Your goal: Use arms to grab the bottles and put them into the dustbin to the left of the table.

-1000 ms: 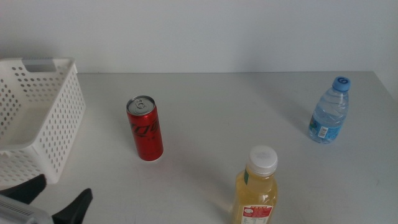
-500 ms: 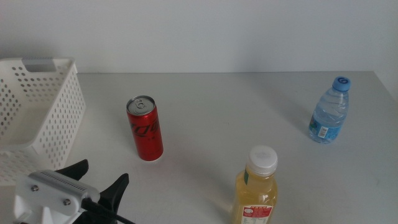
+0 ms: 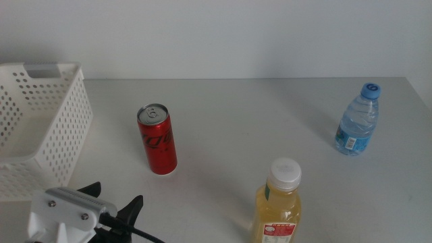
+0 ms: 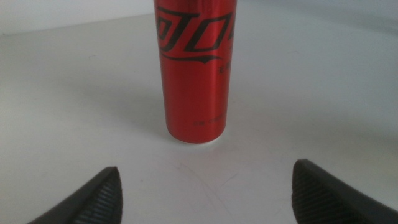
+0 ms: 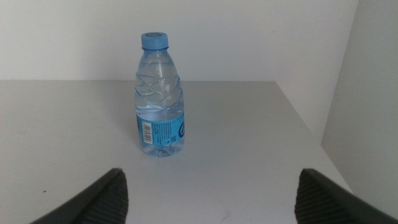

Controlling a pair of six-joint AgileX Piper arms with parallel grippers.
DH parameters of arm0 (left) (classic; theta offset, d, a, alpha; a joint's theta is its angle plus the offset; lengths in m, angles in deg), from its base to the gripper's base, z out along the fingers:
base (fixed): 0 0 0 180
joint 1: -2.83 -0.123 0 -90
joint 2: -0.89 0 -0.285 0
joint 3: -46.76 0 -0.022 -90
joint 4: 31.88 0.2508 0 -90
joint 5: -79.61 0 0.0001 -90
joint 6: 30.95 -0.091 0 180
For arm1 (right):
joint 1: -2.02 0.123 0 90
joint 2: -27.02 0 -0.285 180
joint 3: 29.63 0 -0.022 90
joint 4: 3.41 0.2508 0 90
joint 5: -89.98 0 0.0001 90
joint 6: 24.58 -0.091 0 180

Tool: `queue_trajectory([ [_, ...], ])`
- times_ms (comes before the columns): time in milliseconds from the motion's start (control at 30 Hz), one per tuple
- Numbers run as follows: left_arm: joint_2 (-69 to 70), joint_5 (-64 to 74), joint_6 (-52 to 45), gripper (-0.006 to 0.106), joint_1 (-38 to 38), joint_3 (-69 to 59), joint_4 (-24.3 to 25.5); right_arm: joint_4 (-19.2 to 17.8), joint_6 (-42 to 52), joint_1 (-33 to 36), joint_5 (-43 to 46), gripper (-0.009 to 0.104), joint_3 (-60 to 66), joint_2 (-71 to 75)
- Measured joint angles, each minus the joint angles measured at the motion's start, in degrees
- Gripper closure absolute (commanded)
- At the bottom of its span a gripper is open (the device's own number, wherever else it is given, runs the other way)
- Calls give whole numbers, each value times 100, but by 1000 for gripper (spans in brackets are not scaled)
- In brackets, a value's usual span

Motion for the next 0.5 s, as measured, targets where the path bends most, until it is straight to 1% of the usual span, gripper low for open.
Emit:
queue_trajectory([
  [200,-58,14,181,7,0,141,61,0,0,0,0,20,0,0],
  [500,-544,196,206,7,-24,1253,127,0,0,0,0,20,0,0],
])
